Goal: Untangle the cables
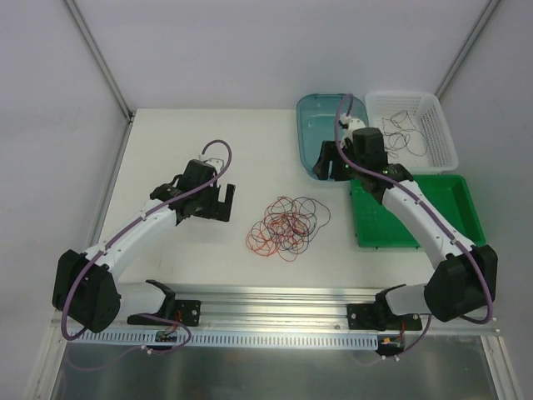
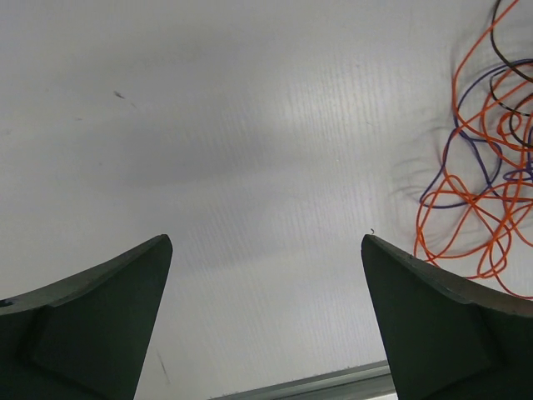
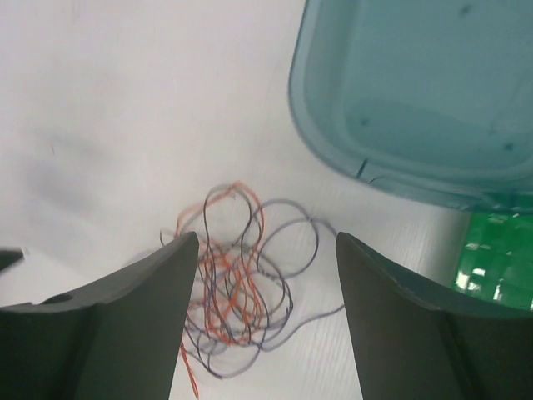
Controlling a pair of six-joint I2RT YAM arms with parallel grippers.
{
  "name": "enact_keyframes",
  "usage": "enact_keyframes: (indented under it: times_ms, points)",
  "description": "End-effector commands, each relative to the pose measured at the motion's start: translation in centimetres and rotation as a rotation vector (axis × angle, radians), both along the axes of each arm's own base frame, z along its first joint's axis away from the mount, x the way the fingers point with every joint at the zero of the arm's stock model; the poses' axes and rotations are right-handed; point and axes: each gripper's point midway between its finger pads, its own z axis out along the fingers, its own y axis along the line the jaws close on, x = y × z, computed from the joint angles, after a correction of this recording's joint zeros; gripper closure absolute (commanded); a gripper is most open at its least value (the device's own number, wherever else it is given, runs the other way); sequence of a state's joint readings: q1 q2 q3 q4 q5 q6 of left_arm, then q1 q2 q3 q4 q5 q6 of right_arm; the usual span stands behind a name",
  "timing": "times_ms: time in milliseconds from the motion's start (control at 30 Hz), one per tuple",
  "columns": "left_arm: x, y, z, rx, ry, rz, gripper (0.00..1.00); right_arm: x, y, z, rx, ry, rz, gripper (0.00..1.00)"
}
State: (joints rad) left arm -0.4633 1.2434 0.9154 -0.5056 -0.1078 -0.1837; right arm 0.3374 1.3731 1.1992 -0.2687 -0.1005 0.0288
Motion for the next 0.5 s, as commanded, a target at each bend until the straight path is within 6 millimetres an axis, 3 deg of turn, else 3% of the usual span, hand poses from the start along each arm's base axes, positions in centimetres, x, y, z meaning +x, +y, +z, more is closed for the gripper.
enact_keyframes:
  times_ms: [0, 167, 467]
  points:
    - [0.0, -2.1, 1.6, -0.113, 0.004, -0.037, 0.01, -5.4, 2.2, -4.7, -0.109, 0.114, 0.249, 0.29]
    - [-0.7, -3.9, 0.8, -0.175, 0.074, -0.078, 0.01, -7.6, 2.8, -9.2, -0.185, 0.196, 0.407, 0.29]
    - [-2.6, -7.6, -0.6, -0.236, 0.175, -0.206, 0.01, -6.1, 4.7, -13.2, -0.281, 0.258, 0.516, 0.29]
